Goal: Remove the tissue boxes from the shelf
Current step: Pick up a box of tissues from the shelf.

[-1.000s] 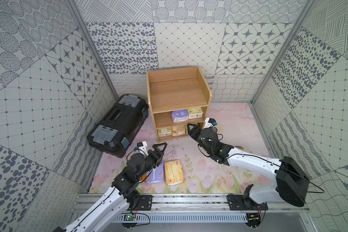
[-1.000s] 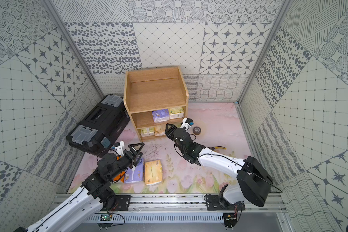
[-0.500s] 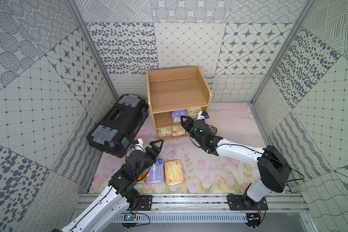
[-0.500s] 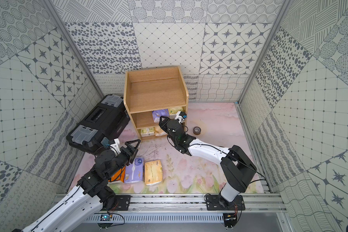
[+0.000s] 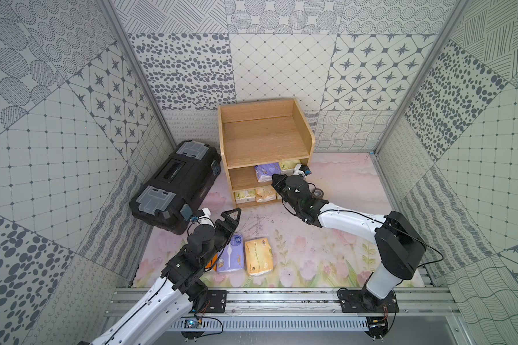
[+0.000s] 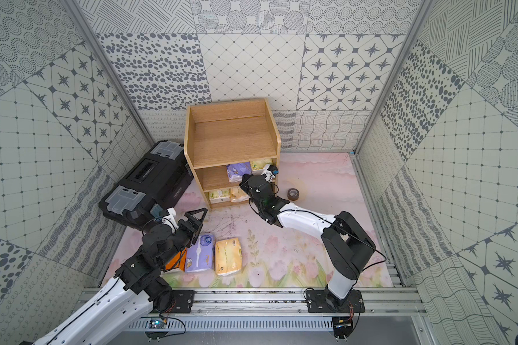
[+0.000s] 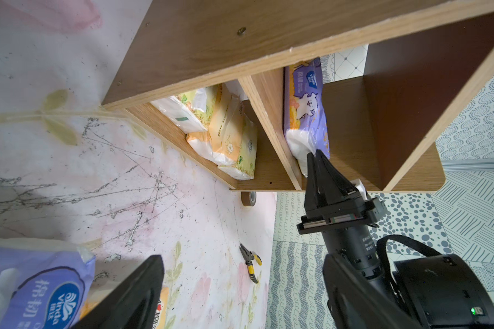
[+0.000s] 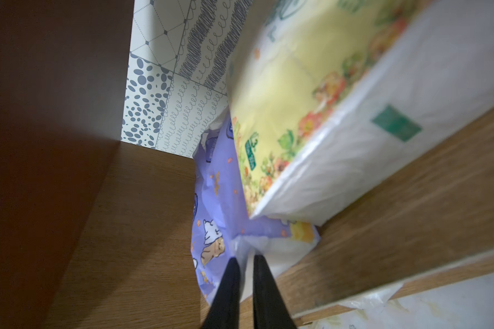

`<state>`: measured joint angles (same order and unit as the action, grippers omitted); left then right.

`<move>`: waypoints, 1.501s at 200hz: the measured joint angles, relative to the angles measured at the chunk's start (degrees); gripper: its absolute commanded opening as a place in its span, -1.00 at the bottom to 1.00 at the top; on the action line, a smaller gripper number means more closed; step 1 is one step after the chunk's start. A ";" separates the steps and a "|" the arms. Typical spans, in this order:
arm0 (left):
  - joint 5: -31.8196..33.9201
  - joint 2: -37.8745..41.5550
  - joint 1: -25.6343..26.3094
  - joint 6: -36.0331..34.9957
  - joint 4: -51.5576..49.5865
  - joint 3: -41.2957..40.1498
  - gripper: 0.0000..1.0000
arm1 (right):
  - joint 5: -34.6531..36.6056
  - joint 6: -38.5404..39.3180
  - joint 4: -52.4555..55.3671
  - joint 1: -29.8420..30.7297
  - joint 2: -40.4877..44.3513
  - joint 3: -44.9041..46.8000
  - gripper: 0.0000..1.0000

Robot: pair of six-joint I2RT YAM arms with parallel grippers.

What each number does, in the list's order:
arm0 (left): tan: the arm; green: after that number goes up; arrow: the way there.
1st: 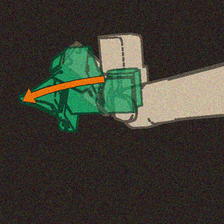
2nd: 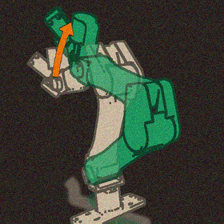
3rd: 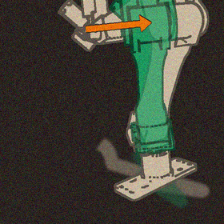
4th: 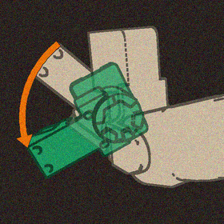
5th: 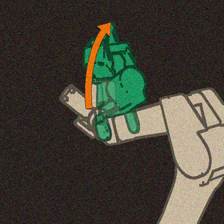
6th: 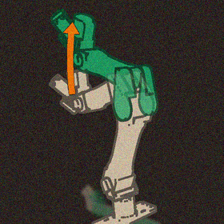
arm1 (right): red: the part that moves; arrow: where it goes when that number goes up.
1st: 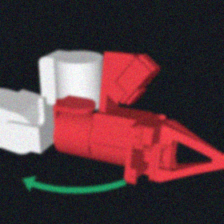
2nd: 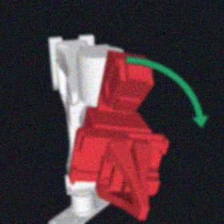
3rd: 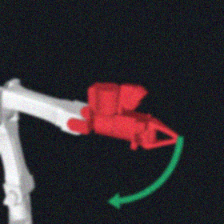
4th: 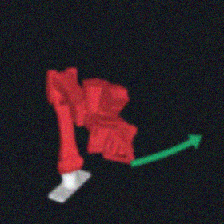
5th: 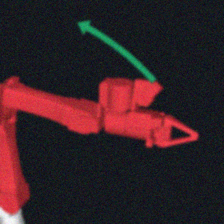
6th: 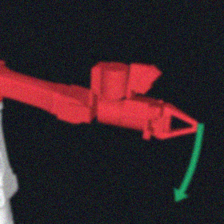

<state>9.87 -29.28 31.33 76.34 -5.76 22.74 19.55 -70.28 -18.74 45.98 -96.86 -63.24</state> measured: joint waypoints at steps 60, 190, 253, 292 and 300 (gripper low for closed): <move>-0.48 -3.65 0.00 -0.04 4.33 0.00 0.97 | -3.76 0.66 -0.83 -0.07 1.49 0.94 -1.00; -7.76 -31.87 0.00 0.07 29.38 7.13 0.99 | -8.83 0.17 -1.29 3.87 15.15 12.70 -1.00; -9.31 -42.95 0.00 2.51 39.41 12.39 0.31 | -9.11 0.13 -1.09 4.96 18.34 14.99 -1.00; -9.51 -46.93 0.00 4.31 43.06 12.90 -0.39 | -9.07 0.07 -0.28 5.11 19.47 16.24 -1.00; -9.62 -47.41 0.00 4.46 43.67 12.85 -0.42 | -9.07 0.11 -0.15 5.11 19.69 16.37 -1.00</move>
<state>0.25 -76.69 31.33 80.79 37.91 35.59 10.48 -70.17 -18.90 51.09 -77.17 -46.87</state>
